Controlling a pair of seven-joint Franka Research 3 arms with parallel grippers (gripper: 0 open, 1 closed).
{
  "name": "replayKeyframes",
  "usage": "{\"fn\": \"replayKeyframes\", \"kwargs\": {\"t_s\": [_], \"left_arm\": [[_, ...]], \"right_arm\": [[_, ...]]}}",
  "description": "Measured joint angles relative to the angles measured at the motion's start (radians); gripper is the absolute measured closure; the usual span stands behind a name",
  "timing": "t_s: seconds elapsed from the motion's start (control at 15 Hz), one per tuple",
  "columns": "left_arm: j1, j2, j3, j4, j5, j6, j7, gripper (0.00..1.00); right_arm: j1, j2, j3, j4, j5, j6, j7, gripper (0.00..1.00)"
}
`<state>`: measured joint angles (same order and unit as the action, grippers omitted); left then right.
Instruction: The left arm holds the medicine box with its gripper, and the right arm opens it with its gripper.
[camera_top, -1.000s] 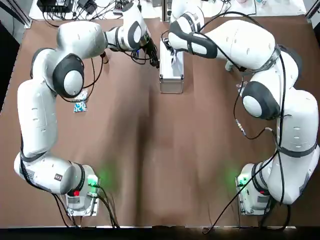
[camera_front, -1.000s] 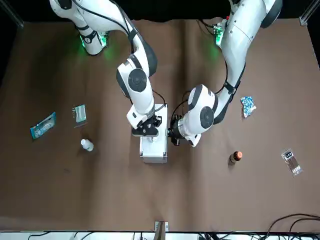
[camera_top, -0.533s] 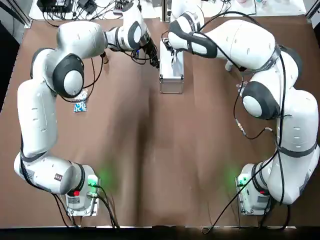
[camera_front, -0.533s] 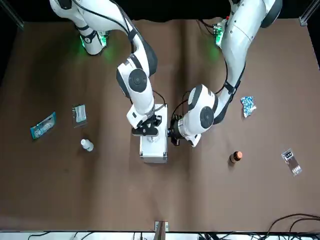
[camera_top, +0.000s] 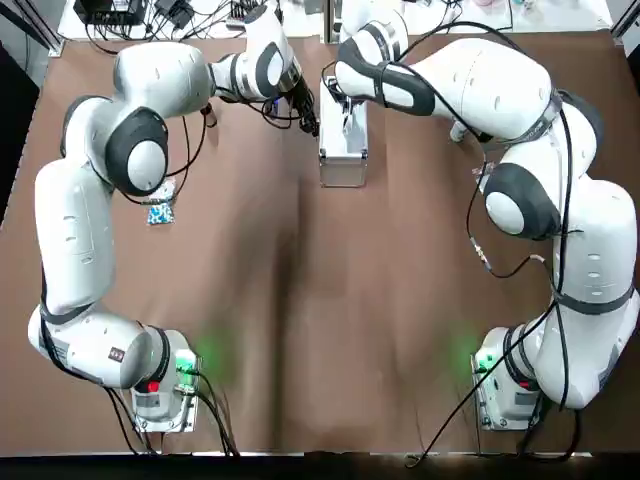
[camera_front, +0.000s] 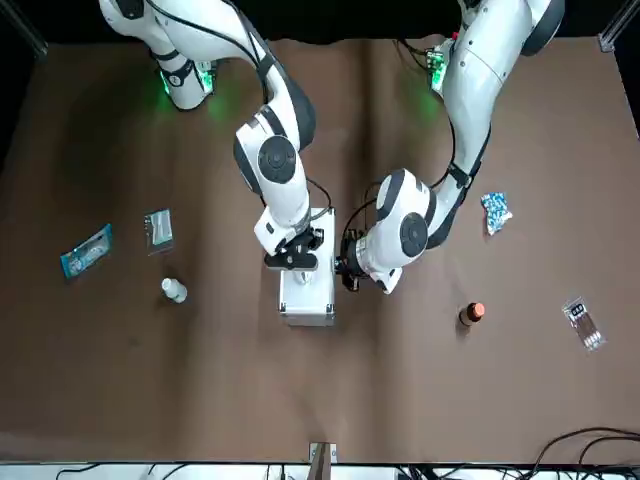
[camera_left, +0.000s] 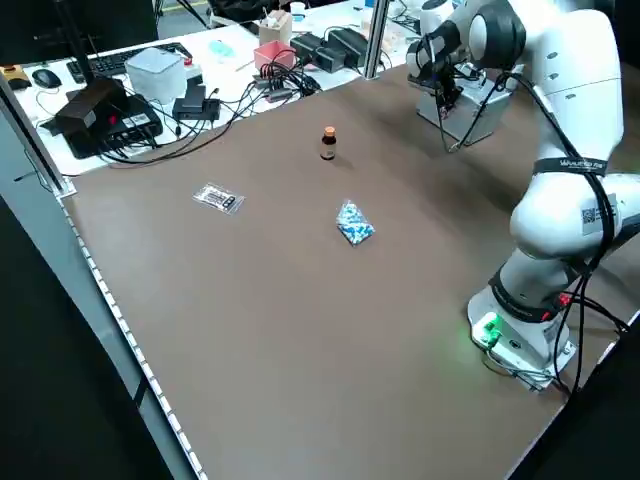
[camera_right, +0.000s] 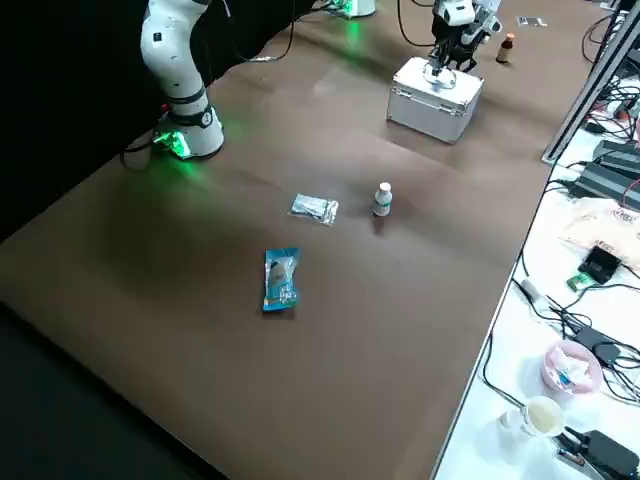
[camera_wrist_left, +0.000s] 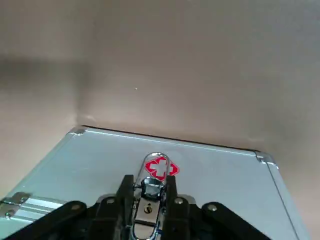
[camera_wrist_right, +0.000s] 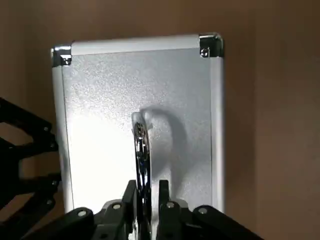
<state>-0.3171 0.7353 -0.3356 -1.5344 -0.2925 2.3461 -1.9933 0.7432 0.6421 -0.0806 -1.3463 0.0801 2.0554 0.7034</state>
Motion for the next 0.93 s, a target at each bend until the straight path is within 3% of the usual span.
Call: {"fn": "replayKeyframes", "kwargs": {"t_s": [0.4,0.93], "left_arm": [[0.000,0.000,0.000,0.000,0.000,0.001,0.000,0.70],[0.000,-0.001,-0.001,0.000,0.000,0.001,-0.001,0.70]], "right_arm": [[0.000,-0.001,0.001,0.003,0.017,0.003,0.001,0.88],[-0.005,-0.001,0.000,0.009,0.019,-0.014,0.008,0.88]]}}
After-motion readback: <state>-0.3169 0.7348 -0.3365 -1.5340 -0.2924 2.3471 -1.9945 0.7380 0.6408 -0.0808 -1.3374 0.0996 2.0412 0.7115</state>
